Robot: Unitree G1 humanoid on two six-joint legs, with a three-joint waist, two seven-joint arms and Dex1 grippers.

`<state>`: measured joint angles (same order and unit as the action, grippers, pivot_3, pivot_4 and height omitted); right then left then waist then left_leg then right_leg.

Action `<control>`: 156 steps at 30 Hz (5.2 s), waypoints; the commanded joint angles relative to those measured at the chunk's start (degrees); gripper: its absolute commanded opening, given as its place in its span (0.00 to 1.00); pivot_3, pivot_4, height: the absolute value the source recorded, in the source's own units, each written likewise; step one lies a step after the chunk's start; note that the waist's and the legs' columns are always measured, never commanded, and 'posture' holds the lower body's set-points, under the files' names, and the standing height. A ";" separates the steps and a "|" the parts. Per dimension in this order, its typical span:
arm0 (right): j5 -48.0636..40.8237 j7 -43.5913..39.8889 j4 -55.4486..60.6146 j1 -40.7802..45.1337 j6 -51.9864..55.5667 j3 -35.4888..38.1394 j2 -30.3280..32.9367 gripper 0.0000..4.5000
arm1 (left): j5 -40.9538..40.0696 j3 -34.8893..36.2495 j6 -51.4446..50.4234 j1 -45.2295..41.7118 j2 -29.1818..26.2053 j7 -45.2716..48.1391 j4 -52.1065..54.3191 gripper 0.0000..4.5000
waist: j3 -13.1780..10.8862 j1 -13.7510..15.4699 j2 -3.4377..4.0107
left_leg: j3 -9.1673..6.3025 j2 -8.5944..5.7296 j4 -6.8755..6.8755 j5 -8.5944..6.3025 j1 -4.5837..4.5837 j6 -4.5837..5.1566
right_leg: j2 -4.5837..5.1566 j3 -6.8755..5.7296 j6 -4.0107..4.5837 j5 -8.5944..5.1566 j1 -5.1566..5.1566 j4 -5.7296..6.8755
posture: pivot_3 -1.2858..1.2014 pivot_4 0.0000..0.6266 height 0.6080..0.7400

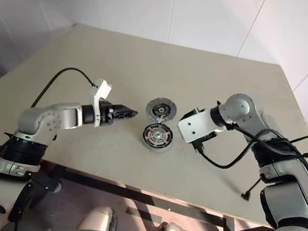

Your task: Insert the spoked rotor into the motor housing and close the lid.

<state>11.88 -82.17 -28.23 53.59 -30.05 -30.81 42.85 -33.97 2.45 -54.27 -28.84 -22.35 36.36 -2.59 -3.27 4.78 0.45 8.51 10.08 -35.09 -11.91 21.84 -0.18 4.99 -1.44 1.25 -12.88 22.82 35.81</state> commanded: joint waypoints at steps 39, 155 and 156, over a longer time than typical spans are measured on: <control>-0.78 -4.92 12.02 -5.89 8.08 -4.60 -8.05 0.76 | -1.19 3.39 -0.36 1.82 1.00 -3.85 4.82 0.66 | -0.12 -0.80 -0.22 | -0.03 0.06 -0.04 0.03 0.02 0.04 | -0.03 -0.03 0.06 0.04 -0.01 0.02 | 0.52 0.00 1.00; 11.52 10.30 24.32 -9.87 10.89 1.48 8.53 0.00 | -1.96 6.02 1.49 10.34 9.70 -11.30 9.44 0.66 | -0.17 0.59 -0.30 | 0.02 0.19 -0.01 0.00 -0.09 -0.05 | -0.14 0.00 0.11 0.07 -0.12 -0.06 | 0.52 0.00 1.00; 12.17 10.52 24.00 -9.82 9.07 1.50 8.80 0.00 | -1.95 6.02 1.51 10.30 9.70 -11.31 9.37 0.66 | -0.17 0.56 -0.30 | 0.01 0.20 -0.01 0.00 -0.10 -0.06 | -0.14 -0.01 0.11 0.07 -0.12 -0.05 | 0.52 0.00 1.00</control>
<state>23.34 -73.15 -4.82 41.25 -17.58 -31.05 50.52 -34.96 7.67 -53.51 -17.86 -12.31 25.03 4.78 -3.44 5.34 0.15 8.53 10.28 -35.10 -11.92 21.74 -0.26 4.85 -1.45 1.37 -12.81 22.70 35.77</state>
